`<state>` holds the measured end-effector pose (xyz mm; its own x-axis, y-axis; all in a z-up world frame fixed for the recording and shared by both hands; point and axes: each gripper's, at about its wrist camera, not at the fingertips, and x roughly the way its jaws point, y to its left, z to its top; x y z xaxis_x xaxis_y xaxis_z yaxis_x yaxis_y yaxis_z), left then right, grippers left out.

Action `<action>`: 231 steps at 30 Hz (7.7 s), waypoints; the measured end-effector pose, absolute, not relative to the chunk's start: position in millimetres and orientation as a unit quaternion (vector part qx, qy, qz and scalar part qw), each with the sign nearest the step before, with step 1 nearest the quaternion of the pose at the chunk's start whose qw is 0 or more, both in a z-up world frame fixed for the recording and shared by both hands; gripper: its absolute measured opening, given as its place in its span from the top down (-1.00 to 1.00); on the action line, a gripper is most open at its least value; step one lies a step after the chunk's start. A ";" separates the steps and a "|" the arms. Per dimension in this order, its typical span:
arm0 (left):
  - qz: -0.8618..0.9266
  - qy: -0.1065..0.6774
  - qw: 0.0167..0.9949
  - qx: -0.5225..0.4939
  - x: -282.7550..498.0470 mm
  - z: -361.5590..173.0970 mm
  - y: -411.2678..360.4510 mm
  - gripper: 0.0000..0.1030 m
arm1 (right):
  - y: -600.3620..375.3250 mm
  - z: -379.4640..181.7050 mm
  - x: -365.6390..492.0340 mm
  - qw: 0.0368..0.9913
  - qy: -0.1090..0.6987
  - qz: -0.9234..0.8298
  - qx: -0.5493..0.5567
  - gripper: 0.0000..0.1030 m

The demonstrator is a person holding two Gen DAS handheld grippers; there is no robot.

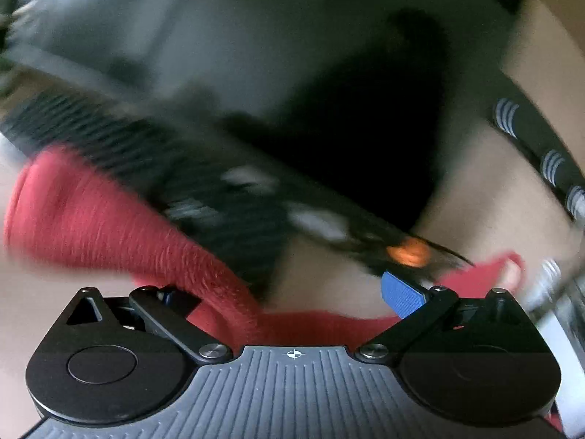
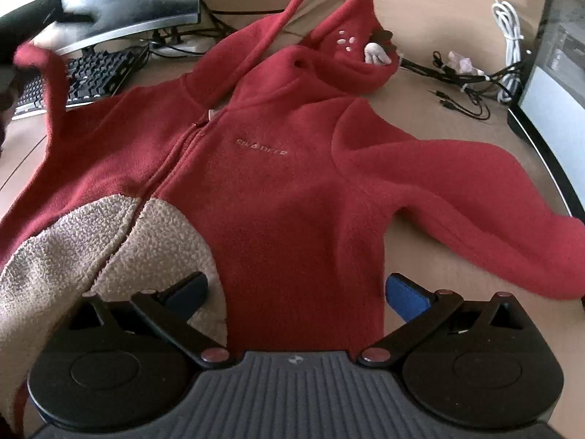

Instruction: Fold clothes

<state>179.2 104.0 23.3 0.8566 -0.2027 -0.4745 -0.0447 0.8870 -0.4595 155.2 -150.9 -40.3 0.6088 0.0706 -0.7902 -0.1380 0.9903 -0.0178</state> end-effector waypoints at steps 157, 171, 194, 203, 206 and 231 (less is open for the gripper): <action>-0.440 0.358 0.820 0.067 177.0 33.9 -39.7 -0.94 | -234.6 27.9 191.5 0.940 0.312 0.038 0.130 -1.00; -0.179 0.379 0.907 -0.042 268.9 -8.2 35.3 -0.94 | -165.2 -5.5 201.6 0.914 0.377 0.119 0.084 -1.00; -0.084 0.363 0.927 -0.045 247.0 1.2 63.8 -0.94 | -184.4 -16.3 269.6 0.898 0.406 0.131 0.108 -1.00; -0.292 0.349 0.890 0.020 191.4 8.1 -43.2 -0.94 | -284.7 -31.8 149.6 0.879 0.386 0.002 0.279 -1.00; -0.330 0.376 0.863 0.064 179.0 -10.8 -78.9 -0.95 | -310.2 -45.5 135.8 0.864 0.368 -0.014 0.342 -1.00; -0.029 0.363 0.928 -0.084 124.7 24.8 51.2 -0.97 | -241.6 -12.4 214.6 0.931 0.210 0.082 0.286 -1.00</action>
